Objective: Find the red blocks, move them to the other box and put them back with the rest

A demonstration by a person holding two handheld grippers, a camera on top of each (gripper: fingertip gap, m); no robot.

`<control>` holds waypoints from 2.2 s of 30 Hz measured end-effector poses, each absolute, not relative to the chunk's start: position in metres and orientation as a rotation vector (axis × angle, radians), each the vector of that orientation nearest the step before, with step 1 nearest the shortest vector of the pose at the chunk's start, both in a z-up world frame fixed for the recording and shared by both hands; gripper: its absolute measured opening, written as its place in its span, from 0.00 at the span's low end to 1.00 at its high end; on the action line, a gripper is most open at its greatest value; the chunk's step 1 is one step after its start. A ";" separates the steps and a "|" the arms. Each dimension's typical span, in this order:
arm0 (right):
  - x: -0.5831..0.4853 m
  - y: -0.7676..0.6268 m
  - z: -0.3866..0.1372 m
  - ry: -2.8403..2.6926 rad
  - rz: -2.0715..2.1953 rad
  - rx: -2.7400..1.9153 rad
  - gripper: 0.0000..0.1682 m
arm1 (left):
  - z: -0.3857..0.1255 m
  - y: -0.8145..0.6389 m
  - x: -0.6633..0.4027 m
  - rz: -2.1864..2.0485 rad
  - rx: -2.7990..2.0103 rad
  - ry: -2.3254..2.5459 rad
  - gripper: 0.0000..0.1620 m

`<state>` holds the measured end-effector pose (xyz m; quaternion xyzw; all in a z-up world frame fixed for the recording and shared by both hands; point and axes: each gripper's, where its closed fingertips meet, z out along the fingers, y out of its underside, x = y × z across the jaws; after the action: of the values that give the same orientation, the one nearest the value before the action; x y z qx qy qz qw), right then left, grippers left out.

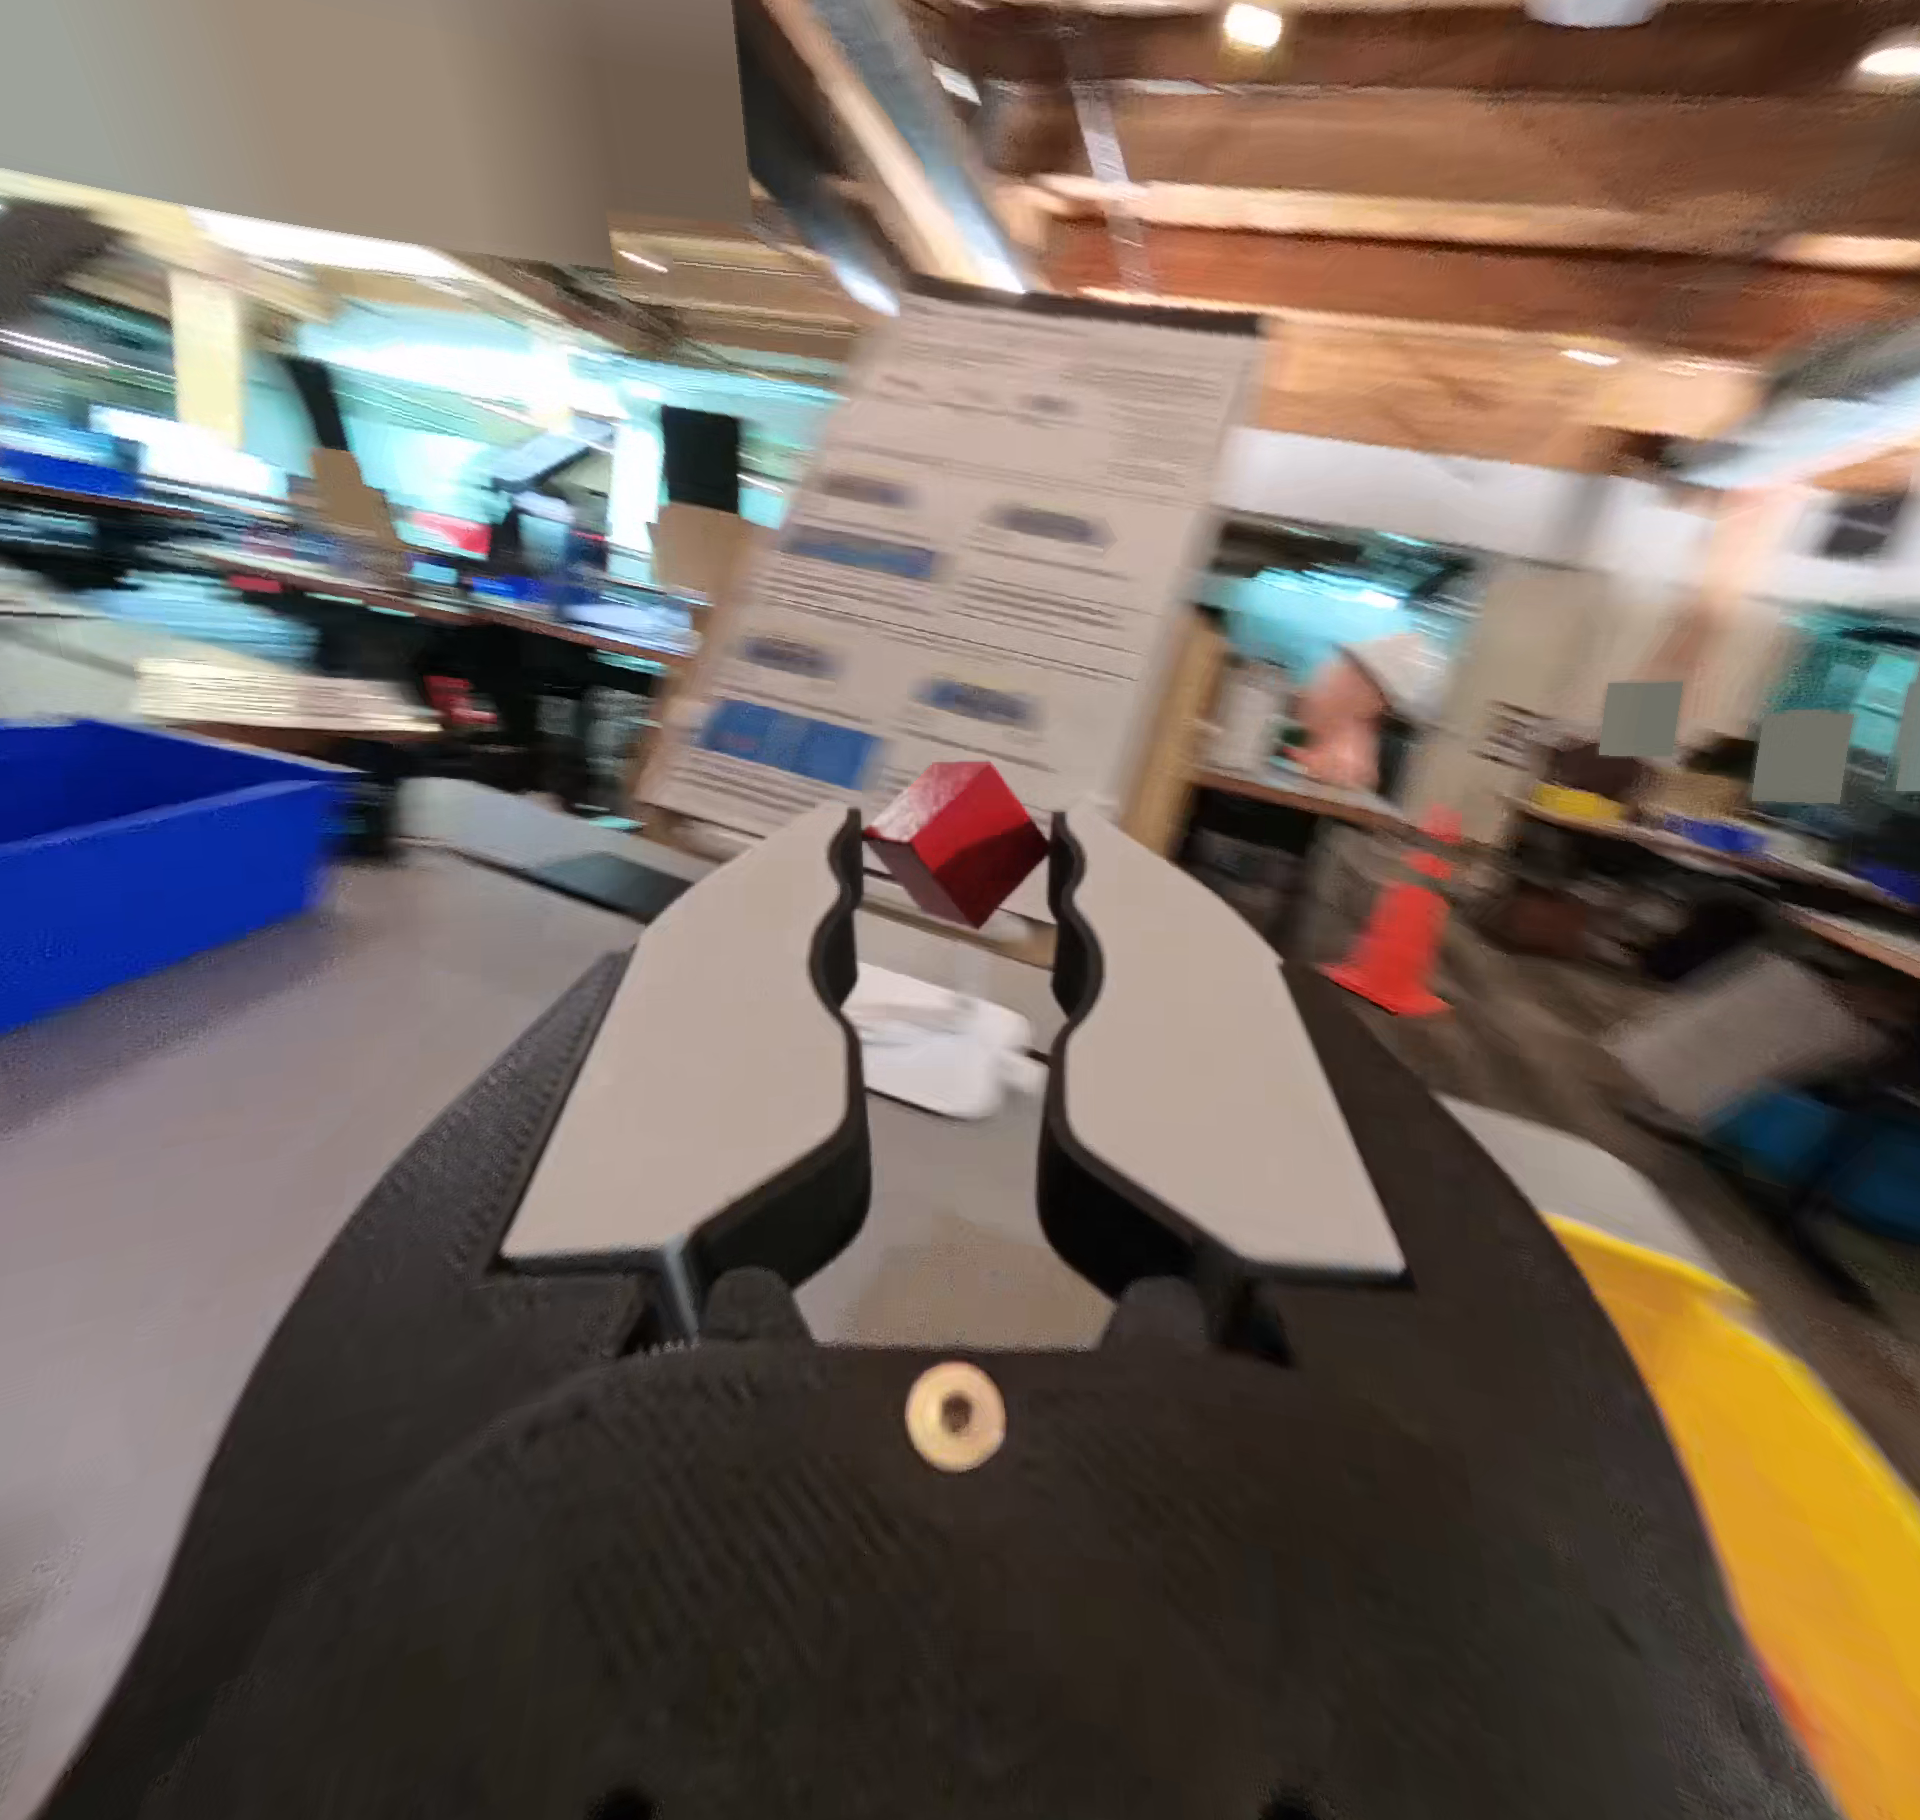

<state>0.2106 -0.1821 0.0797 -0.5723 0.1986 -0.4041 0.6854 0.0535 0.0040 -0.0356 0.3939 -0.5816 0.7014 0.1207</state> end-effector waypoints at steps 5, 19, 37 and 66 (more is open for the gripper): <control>0.284 -0.310 0.014 0.938 -1.218 -1.527 0.21 | -0.043 -0.005 0.054 1.995 1.146 -1.750 0.30; 0.308 -0.335 -0.051 1.105 -1.094 -1.708 0.29 | -0.059 -0.009 0.051 1.947 1.129 -2.027 0.30; 0.166 -0.045 -0.028 0.380 -0.718 -1.706 0.00 | -0.062 0.026 0.096 2.065 1.697 -3.187 0.00; 0.072 0.088 -0.059 0.119 0.179 -1.781 0.20 | -0.119 0.199 0.220 1.165 2.963 -2.817 0.22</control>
<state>0.0723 0.0877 -0.0588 -0.7757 0.0516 0.0778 0.6241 0.2197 0.1995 -0.1195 0.5925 -0.5632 0.2330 -0.5267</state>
